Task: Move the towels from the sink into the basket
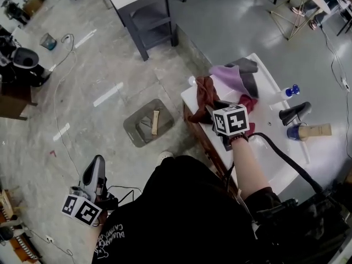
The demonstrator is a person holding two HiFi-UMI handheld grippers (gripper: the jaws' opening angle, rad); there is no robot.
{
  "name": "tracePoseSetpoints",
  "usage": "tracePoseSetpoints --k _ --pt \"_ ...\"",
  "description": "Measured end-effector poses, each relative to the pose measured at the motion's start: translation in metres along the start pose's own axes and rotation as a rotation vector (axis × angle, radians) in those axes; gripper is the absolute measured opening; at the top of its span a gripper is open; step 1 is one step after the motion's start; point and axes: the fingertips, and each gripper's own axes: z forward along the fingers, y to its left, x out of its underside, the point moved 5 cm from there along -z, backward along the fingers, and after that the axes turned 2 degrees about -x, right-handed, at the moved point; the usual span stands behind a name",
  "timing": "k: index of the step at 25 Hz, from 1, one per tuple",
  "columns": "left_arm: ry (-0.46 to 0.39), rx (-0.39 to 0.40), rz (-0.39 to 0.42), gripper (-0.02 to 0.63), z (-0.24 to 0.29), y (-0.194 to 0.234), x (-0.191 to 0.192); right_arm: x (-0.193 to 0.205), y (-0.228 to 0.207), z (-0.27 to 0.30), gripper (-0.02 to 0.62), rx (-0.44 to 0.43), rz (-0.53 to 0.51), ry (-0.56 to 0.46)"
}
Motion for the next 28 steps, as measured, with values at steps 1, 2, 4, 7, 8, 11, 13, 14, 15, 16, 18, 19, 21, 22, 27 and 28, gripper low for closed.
tracePoseSetpoints --k 1,2,4,7,8,11,13,14,15,16,18,19,21,22,27,28 --pt "0.001 -0.004 -0.005 0.004 -0.001 0.000 0.005 0.000 -0.001 0.000 0.117 0.004 -0.002 -0.002" --pt "0.002 -0.005 -0.010 0.004 -0.003 -0.001 0.010 -0.001 -0.001 0.000 0.114 0.009 -0.008 -0.003" --pt "0.001 -0.005 -0.013 0.004 -0.006 -0.004 0.017 -0.001 -0.002 0.000 0.109 0.019 -0.022 -0.003" --pt "-0.016 -0.012 -0.019 0.005 -0.013 -0.004 0.020 -0.001 0.001 0.001 0.094 0.019 -0.029 -0.001" --pt "-0.025 -0.012 -0.021 0.004 -0.015 -0.005 0.019 0.000 0.002 0.002 0.091 0.017 -0.028 0.000" --pt "-0.041 -0.006 -0.006 0.005 -0.020 -0.007 0.018 0.000 0.002 0.001 0.087 0.011 -0.019 -0.002" --pt "-0.045 -0.010 -0.001 0.005 -0.024 -0.007 0.020 0.000 0.001 0.001 0.087 0.012 -0.018 -0.003" --pt "-0.050 -0.015 -0.004 0.005 -0.027 -0.006 0.020 -0.001 0.002 0.000 0.084 0.013 -0.020 -0.001" --pt "-0.058 -0.019 -0.008 0.005 -0.031 -0.004 0.019 0.000 0.002 0.000 0.078 0.017 -0.021 0.001" --pt "-0.068 -0.021 -0.014 0.004 -0.034 -0.002 0.018 0.000 0.003 -0.001 0.075 0.021 -0.020 0.001" --pt "-0.091 -0.015 -0.028 0.004 -0.039 0.002 0.014 0.002 0.004 -0.001 0.074 0.033 -0.013 0.000" --pt "-0.103 -0.008 -0.036 0.005 -0.042 0.003 0.012 0.002 0.004 -0.001 0.074 0.037 -0.009 -0.001" --pt "-0.121 0.002 -0.045 0.005 -0.046 0.008 0.009 0.002 0.005 -0.001 0.072 0.047 0.005 0.002" --pt "-0.126 0.005 -0.045 0.004 -0.049 0.011 0.007 0.001 0.005 -0.002 0.071 0.054 0.014 0.004" --pt "-0.139 0.019 -0.036 0.003 -0.061 0.031 -0.003 -0.003 0.005 -0.002 0.066 0.087 0.083 0.004" --pt "-0.142 0.023 -0.039 0.005 -0.063 0.036 -0.005 -0.005 0.005 -0.002 0.066 0.096 0.092 0.006"
